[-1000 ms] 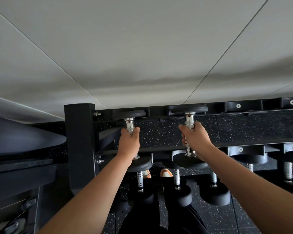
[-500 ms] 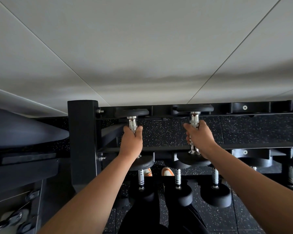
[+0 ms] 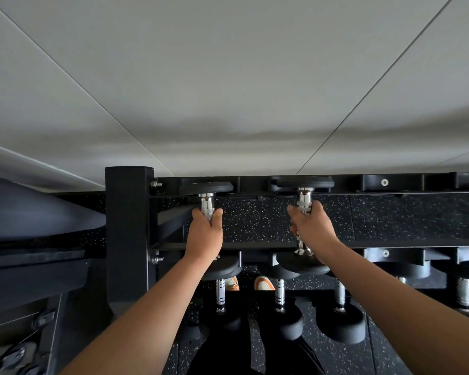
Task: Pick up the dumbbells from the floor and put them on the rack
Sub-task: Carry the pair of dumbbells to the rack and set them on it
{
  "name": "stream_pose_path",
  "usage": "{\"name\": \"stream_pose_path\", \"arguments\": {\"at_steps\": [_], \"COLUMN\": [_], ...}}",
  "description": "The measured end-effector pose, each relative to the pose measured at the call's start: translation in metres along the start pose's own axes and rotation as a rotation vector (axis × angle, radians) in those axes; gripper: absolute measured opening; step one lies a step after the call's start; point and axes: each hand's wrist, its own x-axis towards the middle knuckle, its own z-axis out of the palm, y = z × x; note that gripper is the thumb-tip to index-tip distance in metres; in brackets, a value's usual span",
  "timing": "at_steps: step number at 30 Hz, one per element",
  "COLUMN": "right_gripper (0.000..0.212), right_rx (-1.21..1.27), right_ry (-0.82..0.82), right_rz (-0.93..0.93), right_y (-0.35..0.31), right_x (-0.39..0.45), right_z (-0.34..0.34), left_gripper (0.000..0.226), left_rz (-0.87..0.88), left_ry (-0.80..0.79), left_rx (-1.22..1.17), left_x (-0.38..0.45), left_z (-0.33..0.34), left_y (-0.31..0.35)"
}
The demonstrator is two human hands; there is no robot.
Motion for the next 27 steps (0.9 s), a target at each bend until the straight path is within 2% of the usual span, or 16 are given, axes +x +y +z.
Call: {"name": "stream_pose_path", "arguments": {"at_steps": [10,16,19,23,27], "right_gripper": [0.049,0.056,0.061,0.063,0.064], "right_rx": [-0.127,-0.216,-0.248,-0.292,-0.325], "right_ry": [-0.019,-0.045,-0.039,-0.047,-0.102], "right_rz": [-0.023,-0.094,-0.150,-0.246,-0.303], "right_y": [-0.006,-0.005,-0.004,-0.004,-0.008], "right_x": [-0.010,-0.024,-0.033,-0.046,-0.061], "right_z": [-0.008,-0.018,-0.024,-0.028,-0.025], "left_gripper": [0.036,0.050,0.058,0.062,0.070], "left_rz": [-0.010,-0.099,-0.111,-0.048,0.035], "left_ry": [0.027,0.016,0.074,0.185,0.222], "left_rx": [0.024,0.001,0.005,-0.019,-0.031], "left_x": [-0.003,-0.009,-0.019,-0.038,-0.063], "left_z": [0.001,-0.003,-0.004,-0.009,-0.020], "left_y": [0.006,0.011,0.008,0.007,0.009]}}
